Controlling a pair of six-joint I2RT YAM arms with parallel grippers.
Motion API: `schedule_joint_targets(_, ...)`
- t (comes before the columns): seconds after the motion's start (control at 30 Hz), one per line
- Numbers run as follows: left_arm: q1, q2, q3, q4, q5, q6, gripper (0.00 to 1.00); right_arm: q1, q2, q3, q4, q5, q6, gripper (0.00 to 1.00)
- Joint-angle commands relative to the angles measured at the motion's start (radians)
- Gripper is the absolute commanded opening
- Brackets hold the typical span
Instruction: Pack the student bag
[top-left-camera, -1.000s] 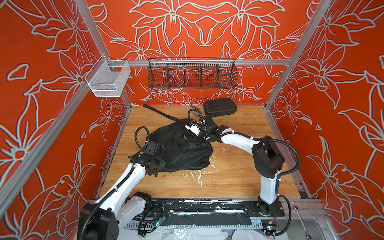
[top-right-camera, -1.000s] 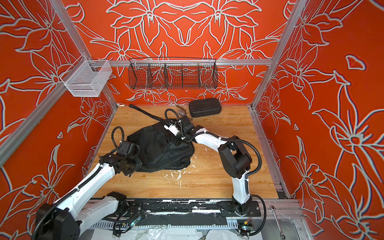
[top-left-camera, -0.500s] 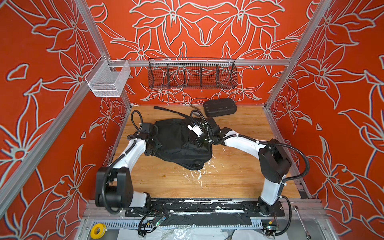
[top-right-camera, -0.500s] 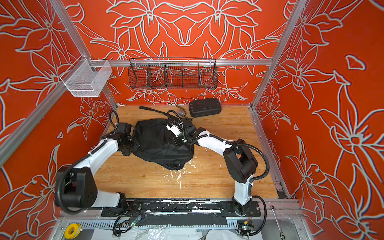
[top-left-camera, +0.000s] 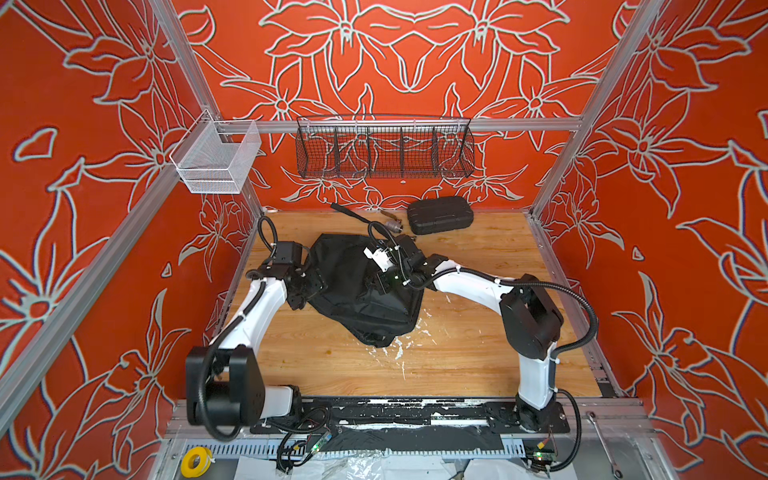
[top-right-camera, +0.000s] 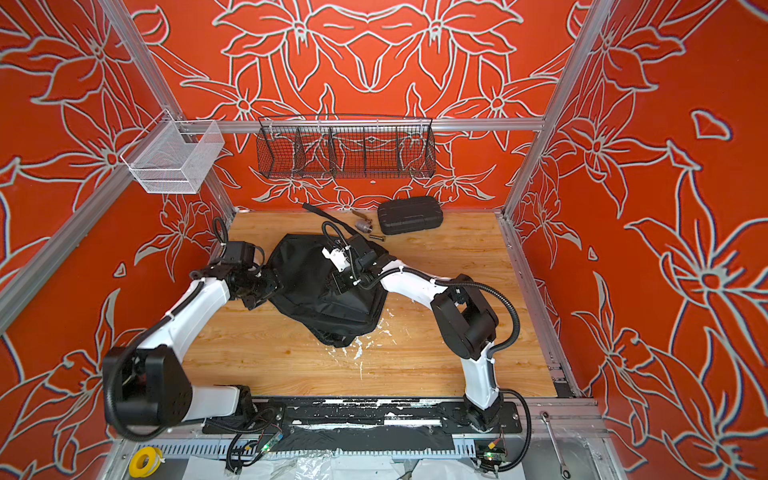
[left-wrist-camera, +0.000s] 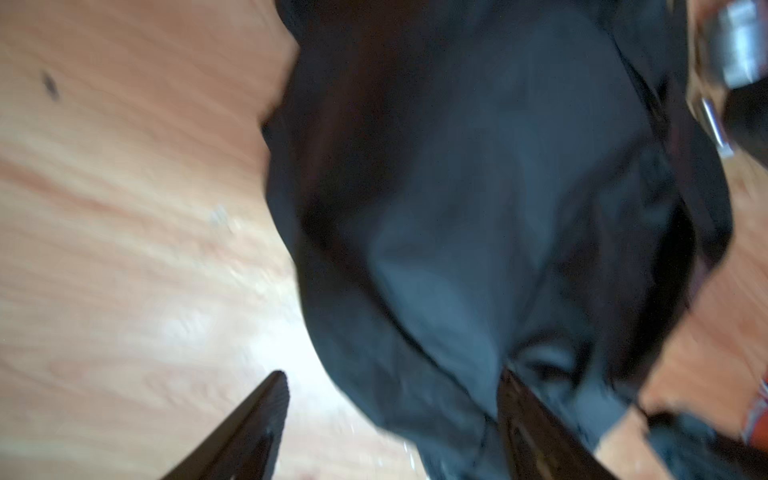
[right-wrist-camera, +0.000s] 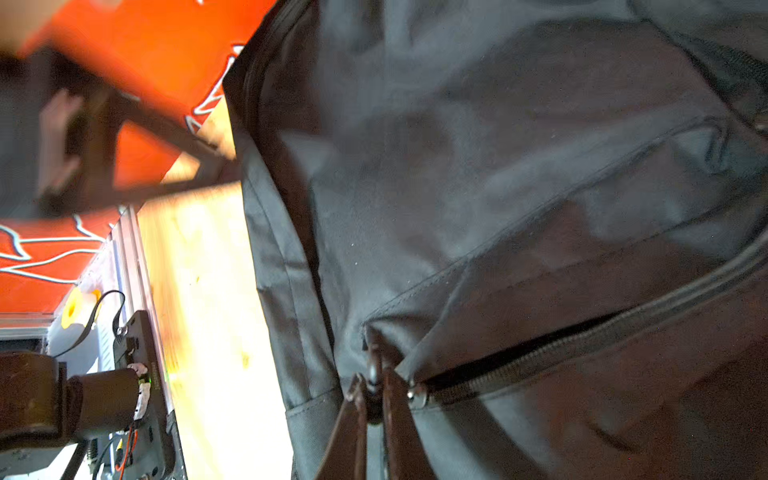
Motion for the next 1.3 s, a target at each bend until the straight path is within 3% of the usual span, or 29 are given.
schedule_joint_targets(0.0, -0.075, -0.105, -0.098, -0.002, 0.044, -0.149, 0.87, 0.001, 0.025, 0.050, -0.029, -0.003, 0.019, 0.00)
schedule_joint_targets(0.2, -0.250, -0.227, -0.293, 0.124, 0.021, -0.401, 0.90, 0.002, 0.031, 0.060, -0.029, -0.008, 0.026, 0.00)
schedule_joint_targets(0.37, -0.347, -0.170, -0.385, 0.293, 0.011, -0.519, 0.89, 0.002, 0.028, 0.052, -0.042, -0.009, 0.021, 0.00)
schedule_joint_targets(0.57, -0.380, -0.068, -0.357, 0.403, -0.027, -0.536, 0.85, 0.002, 0.014, 0.032, -0.046, 0.004, 0.023, 0.00)
schedule_joint_targets(0.93, -0.394, -0.039, -0.392, 0.454, -0.131, -0.570, 0.79, 0.001, 0.013, 0.041, -0.063, -0.003, 0.021, 0.00)
schedule_joint_targets(1.0, -0.394, -0.003, -0.388, 0.476, -0.117, -0.558, 0.69, 0.002, 0.013, 0.041, -0.064, -0.001, 0.019, 0.00)
schedule_joint_targets(1.17, -0.394, 0.022, -0.400, 0.495, -0.071, -0.539, 0.17, -0.007, 0.001, 0.028, -0.068, 0.028, 0.028, 0.00)
schedule_joint_targets(1.27, -0.393, 0.001, -0.415, 0.462, -0.082, -0.535, 0.00, -0.023, -0.009, 0.011, -0.032, 0.016, 0.062, 0.00)
